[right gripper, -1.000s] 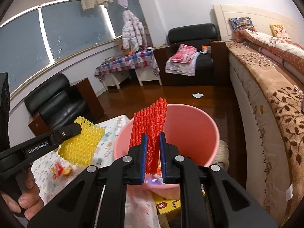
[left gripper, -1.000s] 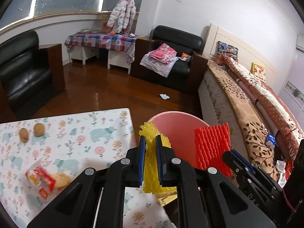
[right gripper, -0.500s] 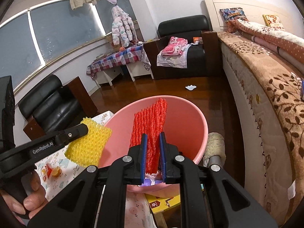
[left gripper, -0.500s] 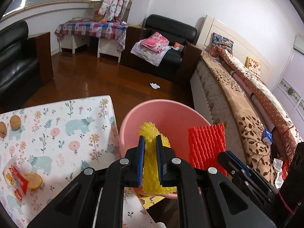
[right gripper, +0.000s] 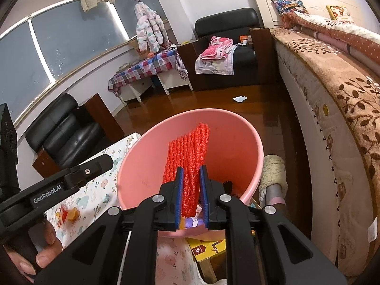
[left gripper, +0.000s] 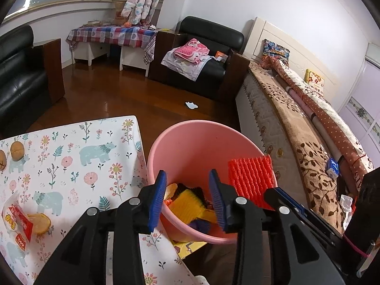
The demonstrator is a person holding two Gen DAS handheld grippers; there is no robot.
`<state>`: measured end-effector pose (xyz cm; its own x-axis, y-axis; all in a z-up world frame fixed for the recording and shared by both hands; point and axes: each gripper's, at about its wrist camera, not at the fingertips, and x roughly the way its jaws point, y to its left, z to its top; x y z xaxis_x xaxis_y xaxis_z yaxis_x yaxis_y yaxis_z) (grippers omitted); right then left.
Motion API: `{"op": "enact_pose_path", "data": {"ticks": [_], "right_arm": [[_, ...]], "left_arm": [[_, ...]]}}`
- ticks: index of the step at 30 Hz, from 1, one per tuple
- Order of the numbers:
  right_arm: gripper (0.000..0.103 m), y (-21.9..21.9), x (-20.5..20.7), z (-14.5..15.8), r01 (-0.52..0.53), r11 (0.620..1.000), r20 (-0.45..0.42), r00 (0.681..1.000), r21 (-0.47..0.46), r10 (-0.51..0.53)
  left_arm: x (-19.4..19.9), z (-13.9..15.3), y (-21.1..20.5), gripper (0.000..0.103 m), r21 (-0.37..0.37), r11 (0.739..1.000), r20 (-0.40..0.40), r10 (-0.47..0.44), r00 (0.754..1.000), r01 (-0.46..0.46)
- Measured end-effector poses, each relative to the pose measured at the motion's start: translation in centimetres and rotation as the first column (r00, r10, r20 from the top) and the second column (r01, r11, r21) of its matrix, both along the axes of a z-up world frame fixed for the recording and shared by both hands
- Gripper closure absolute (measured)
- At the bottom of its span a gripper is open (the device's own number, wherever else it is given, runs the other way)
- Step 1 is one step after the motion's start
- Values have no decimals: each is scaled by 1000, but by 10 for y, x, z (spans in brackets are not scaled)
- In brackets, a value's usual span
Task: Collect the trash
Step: 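Carry both mesh sleeves over the pink bucket and open both tools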
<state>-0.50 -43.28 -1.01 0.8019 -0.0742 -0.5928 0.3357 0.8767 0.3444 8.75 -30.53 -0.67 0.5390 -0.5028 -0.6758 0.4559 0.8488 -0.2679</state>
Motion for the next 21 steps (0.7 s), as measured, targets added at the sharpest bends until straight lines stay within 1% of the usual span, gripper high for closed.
{"op": "enact_pose_path", "data": {"ticks": [3,5,7,14,21], "right_arm": [[83,1,-1,1,-3,1000,3,1000,3,3],[76,3,-4,2,-11,1000,14,1000,16,11],[74,5,-6,4,-18,1000,21,1000,20,18],[74,19,-12,12,-54,998,37,998,16,54],[74,42,-17,16,-101,995,35,994,10,100]], "left_arm": [[-5,3,3,64,-4,1000,4,-1,1000,1],[-7,5,7,61,-6,1000,9,-1,1000,1],[-11,8,10,59,-8,1000,14,3,1000,-3],[-28,14,24,55,9,1000,32,21,999,-21],[-44,20,48,53,39,997,58,68,996,-70]]}}
